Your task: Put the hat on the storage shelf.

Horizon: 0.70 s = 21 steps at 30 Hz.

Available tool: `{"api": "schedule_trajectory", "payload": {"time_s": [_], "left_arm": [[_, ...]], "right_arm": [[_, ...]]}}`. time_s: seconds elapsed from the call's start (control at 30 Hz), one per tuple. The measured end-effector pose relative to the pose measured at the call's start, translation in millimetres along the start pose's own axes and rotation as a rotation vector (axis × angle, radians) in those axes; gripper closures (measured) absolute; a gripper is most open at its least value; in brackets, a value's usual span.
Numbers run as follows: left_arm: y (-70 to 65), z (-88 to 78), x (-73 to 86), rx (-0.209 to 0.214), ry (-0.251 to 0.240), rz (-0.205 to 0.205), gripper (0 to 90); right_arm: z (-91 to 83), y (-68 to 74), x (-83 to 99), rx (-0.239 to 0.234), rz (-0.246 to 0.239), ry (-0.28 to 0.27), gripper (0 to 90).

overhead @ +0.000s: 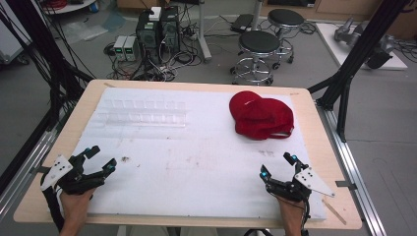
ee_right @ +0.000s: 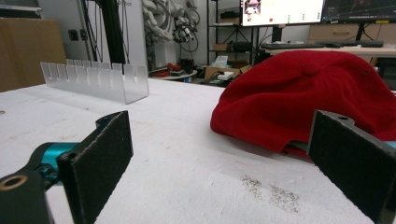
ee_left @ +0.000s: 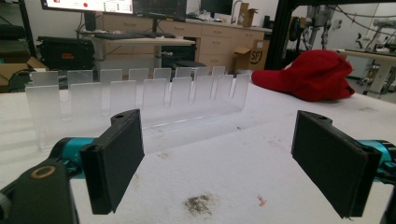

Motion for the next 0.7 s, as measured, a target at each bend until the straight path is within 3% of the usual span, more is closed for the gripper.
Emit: {"api": "schedule_trajectory", "payload": {"time_s": [0.17, 0.43, 0.7], "left_arm": [[1.7, 1.4, 0.0, 0.005, -0.002, -0.012, 17.0], [0.2, 2.5, 0.0, 0.013, 0.001, 0.006, 16.9], [-0.9, 2.0, 0.1, 0.013, -0.003, 0.017, 17.0]], "right_arm": [[-0.6, 0.6, -0.1, -0.006, -0.012, -0.009, 5.8], [-2.0, 1.6, 0.2, -0.019, -0.012, -0.015, 5.8], [0.7, 0.7, -0.2, -0.025, -0.003, 0.015, 5.8]]}}
Point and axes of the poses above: each handheld gripper's, and its own axes: z roughly forward along the jaws, x roughly out of its underside, y roughly to its left, the point moved 4 cm from there along z, roughly forward along the jaws, and after that the axes turned 10 degrees about z, right-handed, at the moved point
